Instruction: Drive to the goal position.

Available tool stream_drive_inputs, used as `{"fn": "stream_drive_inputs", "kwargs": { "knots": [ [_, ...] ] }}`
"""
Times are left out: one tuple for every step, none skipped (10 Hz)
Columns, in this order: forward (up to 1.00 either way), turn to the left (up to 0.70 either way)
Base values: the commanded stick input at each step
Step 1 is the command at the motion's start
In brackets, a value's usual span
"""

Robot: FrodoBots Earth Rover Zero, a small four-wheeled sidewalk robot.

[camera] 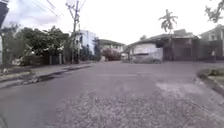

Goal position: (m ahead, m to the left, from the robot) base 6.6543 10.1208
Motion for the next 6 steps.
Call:
{"fn": "stream_drive_inputs", "kwargs": {
  "knots": [
    [1.00,-0.33],
    [1.00,-0.33],
    [1.00,-0.33],
    [1.00,-0.33],
    [1.00,-0.33],
    [1.00,-0.33]
  ]
}}
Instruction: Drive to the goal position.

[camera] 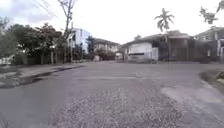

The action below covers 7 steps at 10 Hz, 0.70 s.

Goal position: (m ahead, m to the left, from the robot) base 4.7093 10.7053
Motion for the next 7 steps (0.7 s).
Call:
{"fn": "stream_drive_inputs", "kwargs": {
  "knots": [
    [1.00,-0.33],
    [1.00,-0.33],
    [1.00,-0.33],
    [1.00,-0.33],
    [1.00,-0.33],
    [1.00,-0.33],
    [1.00,-0.33]
  ]
}}
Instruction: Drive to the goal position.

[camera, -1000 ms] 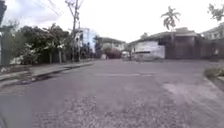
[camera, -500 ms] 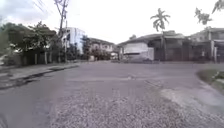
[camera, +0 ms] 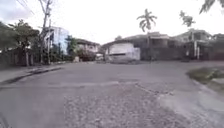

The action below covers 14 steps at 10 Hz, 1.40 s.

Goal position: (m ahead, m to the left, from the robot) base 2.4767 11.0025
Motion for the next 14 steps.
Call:
{"fn": "stream_drive_inputs", "kwargs": {
  "knots": [
    [1.00,-0.33],
    [1.00,-0.33],
    [1.00,-0.33],
    [1.00,-0.33],
    [1.00,-0.33],
    [1.00,-0.33],
    [1.00,-0.33],
    [1.00,-0.33],
    [1.00,-0.33],
    [1.00,-0.33],
    [1.00,-0.33],
    [1.00,-0.33],
    [1.00,-0.33],
    [1.00,-0.30]
  ]
}}
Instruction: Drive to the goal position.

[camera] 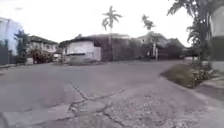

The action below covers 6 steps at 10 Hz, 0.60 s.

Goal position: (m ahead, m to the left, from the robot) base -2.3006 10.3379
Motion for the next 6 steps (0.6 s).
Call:
{"fn": "stream_drive_inputs", "kwargs": {
  "knots": [
    [1.00,-0.01],
    [1.00,0.07],
    [1.00,0.07],
    [1.00,0.07],
    [1.00,0.07],
    [1.00,0.07]
  ]
}}
